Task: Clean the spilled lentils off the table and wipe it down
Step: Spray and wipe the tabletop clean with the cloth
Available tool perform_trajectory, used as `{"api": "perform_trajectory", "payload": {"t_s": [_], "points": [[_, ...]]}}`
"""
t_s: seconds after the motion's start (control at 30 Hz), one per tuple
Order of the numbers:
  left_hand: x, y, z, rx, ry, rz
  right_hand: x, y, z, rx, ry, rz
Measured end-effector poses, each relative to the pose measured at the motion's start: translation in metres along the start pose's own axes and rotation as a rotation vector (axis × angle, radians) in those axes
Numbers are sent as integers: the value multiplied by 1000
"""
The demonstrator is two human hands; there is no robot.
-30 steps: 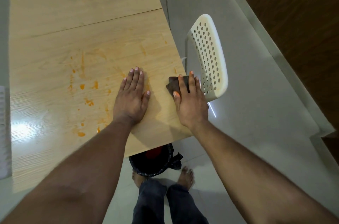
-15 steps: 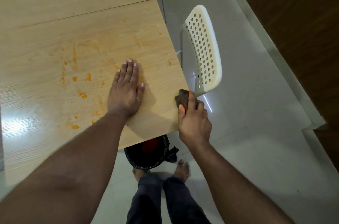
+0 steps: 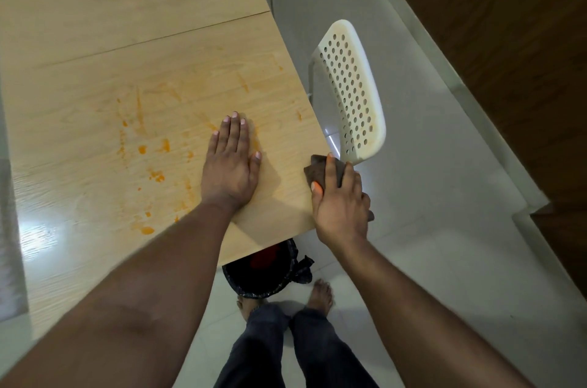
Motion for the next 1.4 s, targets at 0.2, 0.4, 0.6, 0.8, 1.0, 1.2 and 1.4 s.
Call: {"api": "perform_trajectory", "payload": {"t_s": [0.2,0.4,0.6,0.8,1.0,1.2,1.4], "points": [[-1,2,-8,-51,-1,66,-7,-27,-62,-71,4,18],[-13,-4,-59,-89,27,116,-20,-74,-142,-196,42,37],[-27,-41,-127,-203,35,71,-16,-60,-111,-304,-1,32],[-32,-55,-151,-277,104,42,-29,-93,-198,-358,2,13],[-30,-61,-151,-296,128,49,-44,-148,-301,-357,14,-24],[-33,-61,-152,-314,112,50,-41,-113,-233,-418,-5,-4],[-32,-61,-155,-312,119,38,-49,-135,-277,-447,60,77]]}}
Point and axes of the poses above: each hand's wrist, its own z-axis away from the middle knuckle, its own x-axis out of the palm, y = z × x, the point moved 9 cm from there along -z, towards the middle knuckle, and after that the axes turned 6 degrees about -x, right-handed, at the moved point
